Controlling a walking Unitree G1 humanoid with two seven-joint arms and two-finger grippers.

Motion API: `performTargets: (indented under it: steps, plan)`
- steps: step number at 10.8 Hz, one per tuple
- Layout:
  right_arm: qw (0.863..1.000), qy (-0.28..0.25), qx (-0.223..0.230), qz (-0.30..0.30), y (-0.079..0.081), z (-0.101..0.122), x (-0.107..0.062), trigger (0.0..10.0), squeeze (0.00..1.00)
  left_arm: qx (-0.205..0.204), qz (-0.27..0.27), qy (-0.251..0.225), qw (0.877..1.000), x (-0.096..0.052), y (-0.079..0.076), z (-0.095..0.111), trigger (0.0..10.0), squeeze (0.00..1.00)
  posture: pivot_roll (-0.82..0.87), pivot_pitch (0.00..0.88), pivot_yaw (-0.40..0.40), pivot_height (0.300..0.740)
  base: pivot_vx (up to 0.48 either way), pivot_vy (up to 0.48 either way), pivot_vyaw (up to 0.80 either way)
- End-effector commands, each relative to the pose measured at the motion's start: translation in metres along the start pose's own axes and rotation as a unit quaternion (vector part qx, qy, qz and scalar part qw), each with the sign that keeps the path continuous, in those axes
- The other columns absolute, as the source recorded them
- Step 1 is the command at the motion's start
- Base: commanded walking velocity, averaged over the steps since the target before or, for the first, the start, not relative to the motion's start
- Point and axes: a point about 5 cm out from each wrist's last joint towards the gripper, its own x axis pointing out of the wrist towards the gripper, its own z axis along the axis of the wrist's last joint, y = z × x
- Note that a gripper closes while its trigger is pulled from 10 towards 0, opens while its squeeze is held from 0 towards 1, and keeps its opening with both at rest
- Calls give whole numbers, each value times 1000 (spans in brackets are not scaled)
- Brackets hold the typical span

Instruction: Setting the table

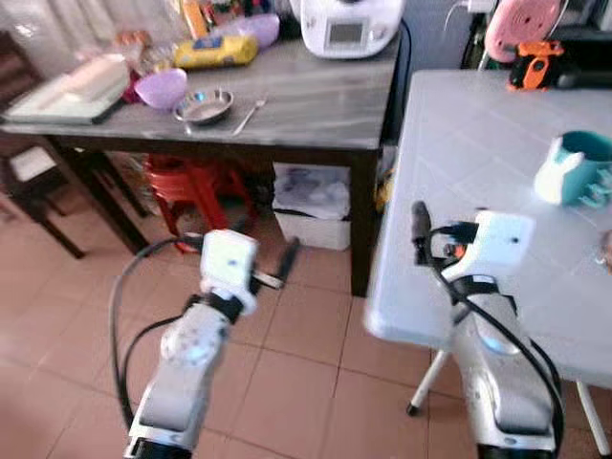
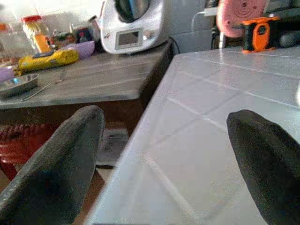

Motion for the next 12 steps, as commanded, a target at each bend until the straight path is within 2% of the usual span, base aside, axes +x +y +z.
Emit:
performTargets:
  steps: [1, 4, 8, 11, 12]
  plan:
    - [1000, -3, -1, -7, -3, 1, -1, 10000, 0, 0, -10, -2, 1000, 1, -4, 1, 10000, 0, -95, 90, 142, 740, 0, -322, 0]
    - [1000, -3, -1, -7, -3, 1, -1, 10000, 0, 0, -10, -2, 1000, 1, -4, 1, 10000, 0, -95, 90, 142, 740, 0, -322, 0]
    - [1000, 17, -4, -15, 0, -8, -12, 10000, 0, 7, -38, 8, 999, -5, -4, -2, 10000, 0, -92, 100, 153, 740, 0, -322, 0]
    - [999, 30, 3, -16, 3, -11, -17, 10000, 0, 4, -47, 17, 999, -10, -5, -5, 10000, 0, -94, 109, 151, 740, 0, 0, 0]
    - [999, 43, 18, -17, 6, -15, -20, 10000, 0, -9, -75, 29, 997, -14, -8, -9, 10000, 0, -96, 116, 152, 740, 0, 0, 0]
